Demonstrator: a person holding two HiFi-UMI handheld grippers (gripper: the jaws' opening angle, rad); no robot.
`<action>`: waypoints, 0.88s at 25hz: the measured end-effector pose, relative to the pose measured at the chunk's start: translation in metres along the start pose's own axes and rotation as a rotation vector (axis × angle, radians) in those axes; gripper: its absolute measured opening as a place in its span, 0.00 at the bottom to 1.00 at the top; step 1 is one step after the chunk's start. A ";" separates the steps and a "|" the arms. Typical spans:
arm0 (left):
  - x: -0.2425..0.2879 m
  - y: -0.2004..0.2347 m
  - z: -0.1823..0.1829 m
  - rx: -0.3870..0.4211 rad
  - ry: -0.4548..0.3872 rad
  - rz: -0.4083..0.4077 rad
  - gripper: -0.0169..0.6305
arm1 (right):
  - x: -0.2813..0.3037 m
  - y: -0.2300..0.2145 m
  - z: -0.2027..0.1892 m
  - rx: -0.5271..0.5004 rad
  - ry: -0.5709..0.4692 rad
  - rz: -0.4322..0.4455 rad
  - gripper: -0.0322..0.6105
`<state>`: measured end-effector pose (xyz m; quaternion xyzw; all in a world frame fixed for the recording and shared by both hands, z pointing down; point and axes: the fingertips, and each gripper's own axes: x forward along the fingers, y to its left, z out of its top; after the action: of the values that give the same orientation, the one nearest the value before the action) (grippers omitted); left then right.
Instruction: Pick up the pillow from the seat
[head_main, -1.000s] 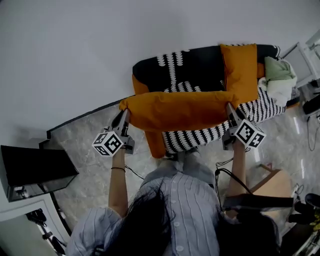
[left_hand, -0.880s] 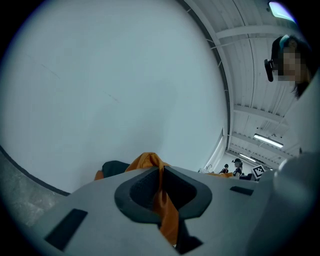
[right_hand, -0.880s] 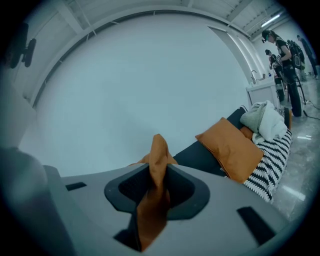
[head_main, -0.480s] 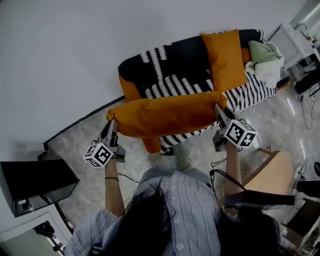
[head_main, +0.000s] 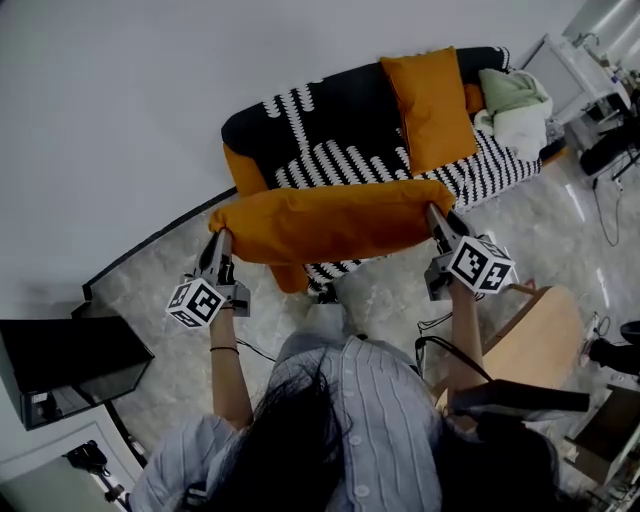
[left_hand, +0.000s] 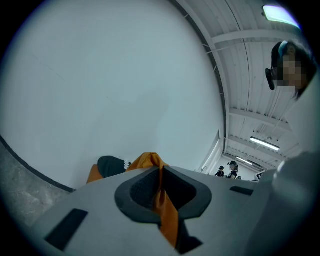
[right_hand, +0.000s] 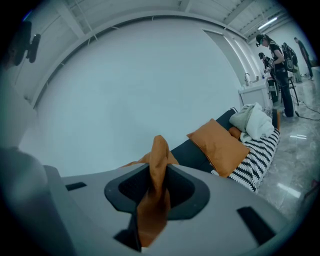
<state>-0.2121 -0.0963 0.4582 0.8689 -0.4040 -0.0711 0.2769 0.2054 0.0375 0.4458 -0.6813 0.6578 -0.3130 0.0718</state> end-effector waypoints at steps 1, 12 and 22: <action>-0.003 -0.006 -0.002 0.002 -0.001 -0.005 0.09 | -0.007 -0.002 0.001 -0.001 -0.005 -0.001 0.21; -0.056 -0.056 -0.020 0.027 -0.023 -0.027 0.08 | -0.082 -0.017 -0.028 0.023 -0.023 0.000 0.21; -0.124 -0.089 -0.051 0.028 -0.028 -0.013 0.08 | -0.151 -0.025 -0.066 0.036 -0.012 0.011 0.21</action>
<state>-0.2176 0.0635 0.4404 0.8742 -0.4033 -0.0796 0.2586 0.2018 0.2032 0.4609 -0.6782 0.6552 -0.3203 0.0898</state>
